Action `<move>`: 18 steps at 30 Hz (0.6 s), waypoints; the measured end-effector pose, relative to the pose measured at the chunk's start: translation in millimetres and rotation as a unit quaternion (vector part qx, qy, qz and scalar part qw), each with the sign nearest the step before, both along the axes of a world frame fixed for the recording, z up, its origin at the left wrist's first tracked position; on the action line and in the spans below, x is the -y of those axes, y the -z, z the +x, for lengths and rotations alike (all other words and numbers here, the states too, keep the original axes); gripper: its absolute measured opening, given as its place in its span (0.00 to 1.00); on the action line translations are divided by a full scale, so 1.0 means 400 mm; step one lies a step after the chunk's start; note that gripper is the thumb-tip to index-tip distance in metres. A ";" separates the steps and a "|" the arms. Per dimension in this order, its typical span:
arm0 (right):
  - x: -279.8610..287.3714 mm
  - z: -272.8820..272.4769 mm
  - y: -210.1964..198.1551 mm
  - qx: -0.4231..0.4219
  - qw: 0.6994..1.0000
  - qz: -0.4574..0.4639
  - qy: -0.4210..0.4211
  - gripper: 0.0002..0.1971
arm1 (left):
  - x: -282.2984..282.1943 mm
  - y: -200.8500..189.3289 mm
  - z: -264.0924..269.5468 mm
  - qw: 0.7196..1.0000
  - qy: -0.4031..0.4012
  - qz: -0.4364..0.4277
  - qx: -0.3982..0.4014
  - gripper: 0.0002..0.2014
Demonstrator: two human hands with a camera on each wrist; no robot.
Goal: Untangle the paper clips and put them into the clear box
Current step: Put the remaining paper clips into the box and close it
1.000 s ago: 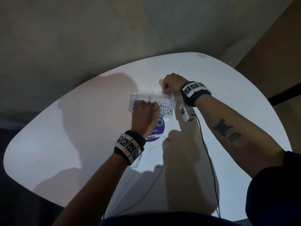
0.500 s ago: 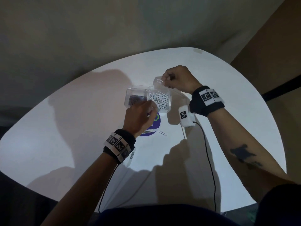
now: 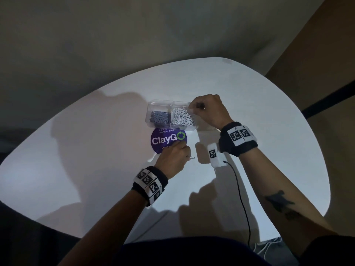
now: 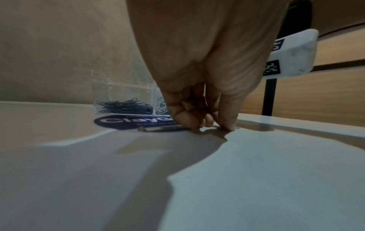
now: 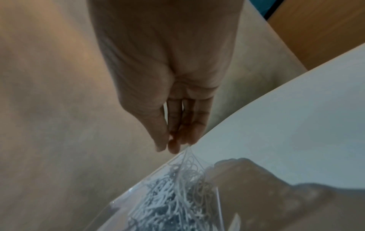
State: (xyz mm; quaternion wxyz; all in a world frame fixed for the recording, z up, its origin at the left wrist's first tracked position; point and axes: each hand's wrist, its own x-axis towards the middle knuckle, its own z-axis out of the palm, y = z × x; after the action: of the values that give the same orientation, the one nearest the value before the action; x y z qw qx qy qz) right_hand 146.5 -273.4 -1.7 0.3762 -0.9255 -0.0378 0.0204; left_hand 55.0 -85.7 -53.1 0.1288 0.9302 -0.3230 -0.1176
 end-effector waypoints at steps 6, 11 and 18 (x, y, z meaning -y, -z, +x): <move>0.023 -0.028 0.007 0.012 0.997 0.023 0.072 0.04 | 0.022 -0.028 -0.002 0.990 0.053 0.119 0.048 0.07; 0.033 -0.052 0.012 0.017 0.994 0.033 0.099 0.04 | 0.004 0.001 -0.009 0.981 0.077 0.164 0.072 0.04; 0.012 -0.062 0.005 -0.022 0.998 0.040 0.040 0.06 | -0.074 -0.114 0.115 0.977 -0.184 -0.102 0.025 0.09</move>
State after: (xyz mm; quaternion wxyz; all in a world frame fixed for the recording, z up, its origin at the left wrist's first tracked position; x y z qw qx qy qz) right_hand 121.7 -278.3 -3.8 0.4144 -0.9098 0.0071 0.0237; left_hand 101.1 -56.1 -7.6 0.2341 0.9584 -0.1595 -0.0352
